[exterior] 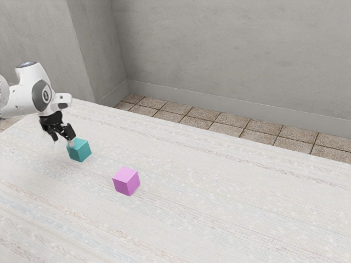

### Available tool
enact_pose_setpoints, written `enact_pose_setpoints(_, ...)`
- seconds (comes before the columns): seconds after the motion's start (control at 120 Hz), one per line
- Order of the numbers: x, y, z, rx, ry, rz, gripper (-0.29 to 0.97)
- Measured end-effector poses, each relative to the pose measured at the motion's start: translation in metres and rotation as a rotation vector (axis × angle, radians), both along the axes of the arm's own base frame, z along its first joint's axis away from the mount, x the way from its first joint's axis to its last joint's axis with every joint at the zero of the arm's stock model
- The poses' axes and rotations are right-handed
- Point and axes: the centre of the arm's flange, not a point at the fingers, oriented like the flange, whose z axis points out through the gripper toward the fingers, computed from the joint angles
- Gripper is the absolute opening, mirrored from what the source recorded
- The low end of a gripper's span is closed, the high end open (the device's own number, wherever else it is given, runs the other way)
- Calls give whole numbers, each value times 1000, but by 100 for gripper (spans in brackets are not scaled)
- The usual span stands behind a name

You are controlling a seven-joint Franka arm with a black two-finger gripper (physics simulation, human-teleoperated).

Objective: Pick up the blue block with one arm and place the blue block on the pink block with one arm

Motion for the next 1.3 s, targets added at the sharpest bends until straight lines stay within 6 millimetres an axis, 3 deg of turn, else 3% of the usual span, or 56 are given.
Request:
enact_pose_setpoints(0.083, 11, 2, 2, 0, -19, -17, 68)
enact_pose_setpoints(0.2, 27, -13, -9, -25, -23, -53, 68)
enact_pose_setpoints(0.45, 30, -12, -13, -16, 24, -23, 68)
enact_pose_setpoints(0.833, 28, -12, -36, -9, 79, 39, 68)
enact_pose_setpoints(1.3, 49, -18, -48, -7, 66, 66, 67)
